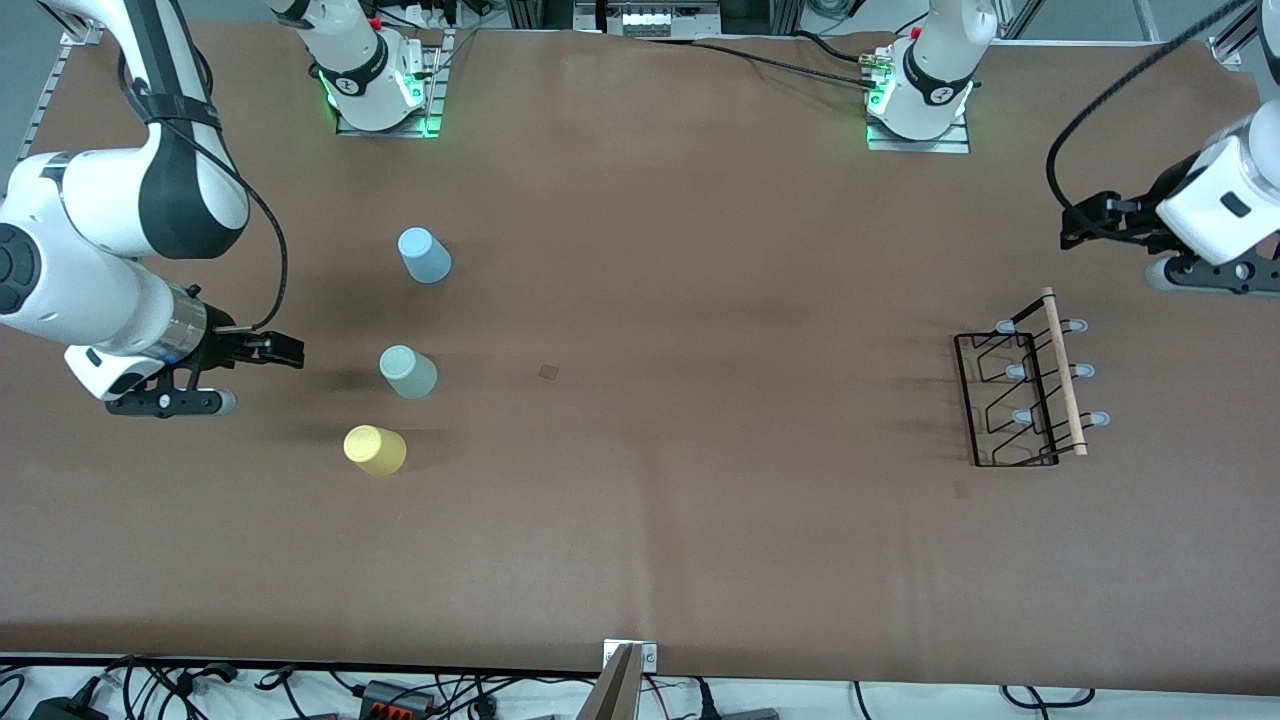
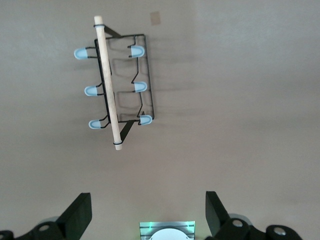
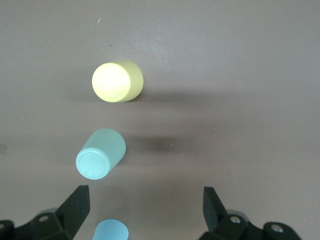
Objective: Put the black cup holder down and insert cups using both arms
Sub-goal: 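Lower the right gripper to the teal cup while the left gripper grasps the rack handle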
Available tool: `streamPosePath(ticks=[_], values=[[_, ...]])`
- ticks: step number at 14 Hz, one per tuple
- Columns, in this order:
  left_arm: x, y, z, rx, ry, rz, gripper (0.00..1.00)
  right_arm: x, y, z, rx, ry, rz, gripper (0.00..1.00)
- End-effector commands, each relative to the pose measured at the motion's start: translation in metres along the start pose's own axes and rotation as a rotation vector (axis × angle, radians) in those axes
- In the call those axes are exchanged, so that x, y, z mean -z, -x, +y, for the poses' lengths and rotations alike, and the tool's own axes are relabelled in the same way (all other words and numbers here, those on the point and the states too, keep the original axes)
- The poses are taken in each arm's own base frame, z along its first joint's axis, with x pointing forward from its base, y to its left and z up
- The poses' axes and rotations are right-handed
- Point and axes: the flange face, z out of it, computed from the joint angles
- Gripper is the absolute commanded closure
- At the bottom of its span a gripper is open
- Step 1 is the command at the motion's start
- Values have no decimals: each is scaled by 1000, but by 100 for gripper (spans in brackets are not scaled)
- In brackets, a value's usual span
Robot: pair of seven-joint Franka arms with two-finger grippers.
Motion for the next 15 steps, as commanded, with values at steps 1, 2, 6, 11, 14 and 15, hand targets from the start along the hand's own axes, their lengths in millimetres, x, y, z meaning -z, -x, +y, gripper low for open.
streamPosePath(ticks=[1, 2, 6, 11, 14, 15], values=[[-47, -38, -46, 53, 37, -82, 0, -17, 1, -5, -14, 8, -22, 0], [-69, -52, -58, 71, 40, -76, 0, -17, 1, -8, -9, 8, -22, 0], [-127, -66, -78, 66, -71, -6, 0, -30, -2, -9, -12, 2, -7, 0], [-178, -65, -86, 27, -74, 140, 4, -73, -5, -30, -26, -1, 46, 0], [-202, -66, -87, -8, -78, 210, 20, -91, -6, -31, -37, -5, 67, 0], [-204, -65, -87, -7, -77, 206, 35, -92, -7, -33, -78, -7, 70, 0]])
